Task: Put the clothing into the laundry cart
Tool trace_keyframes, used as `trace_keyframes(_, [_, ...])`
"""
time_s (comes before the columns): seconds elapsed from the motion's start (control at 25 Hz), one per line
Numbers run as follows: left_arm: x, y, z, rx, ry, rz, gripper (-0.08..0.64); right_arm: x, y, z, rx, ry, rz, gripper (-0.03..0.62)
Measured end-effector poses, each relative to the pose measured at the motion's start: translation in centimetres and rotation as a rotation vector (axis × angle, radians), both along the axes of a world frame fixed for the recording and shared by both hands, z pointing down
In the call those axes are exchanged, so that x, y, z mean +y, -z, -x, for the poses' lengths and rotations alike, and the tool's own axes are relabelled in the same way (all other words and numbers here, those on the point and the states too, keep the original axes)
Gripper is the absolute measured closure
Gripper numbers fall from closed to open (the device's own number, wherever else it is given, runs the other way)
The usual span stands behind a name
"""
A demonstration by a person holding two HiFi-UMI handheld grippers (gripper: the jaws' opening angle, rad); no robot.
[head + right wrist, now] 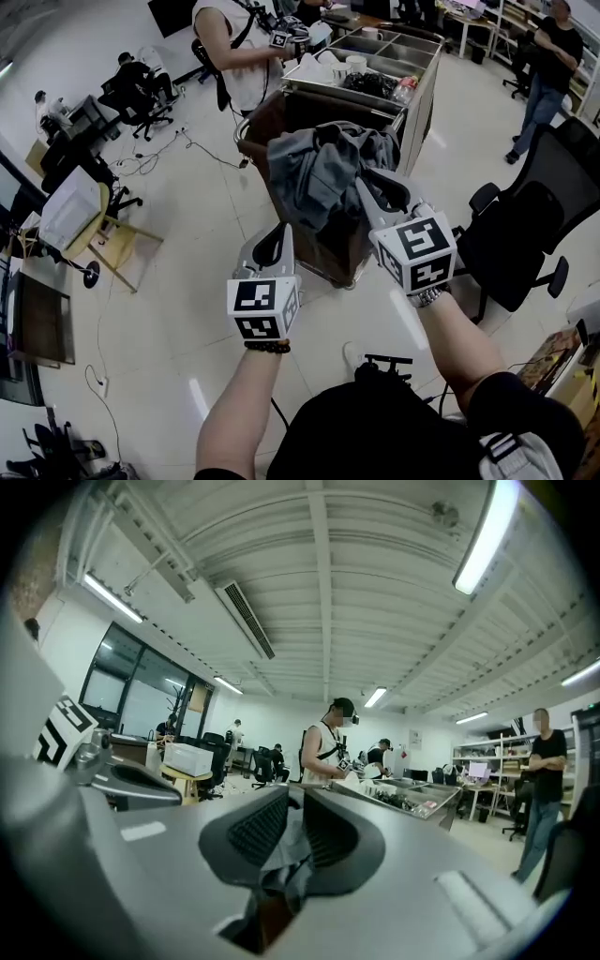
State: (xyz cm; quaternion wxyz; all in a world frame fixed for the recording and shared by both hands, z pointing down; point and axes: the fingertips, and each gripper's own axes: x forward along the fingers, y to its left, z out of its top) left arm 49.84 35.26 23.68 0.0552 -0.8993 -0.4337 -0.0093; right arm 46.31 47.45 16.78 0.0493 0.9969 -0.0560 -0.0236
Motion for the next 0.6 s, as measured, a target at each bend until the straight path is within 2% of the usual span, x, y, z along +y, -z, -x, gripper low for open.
trace_keyframes(0.32, [-0.1,1.2,4.9,0.024,-0.075,0.013,0.557,-3.2,-0.6,4.9,0.006,-0.026,0.007,0.591])
trace_keyframes(0.6, [-0.7,2.0,8.6,0.041,-0.115,0.023,0.557,-5.2,-0.6,8.5,0.016,-0.044,0.014,0.591])
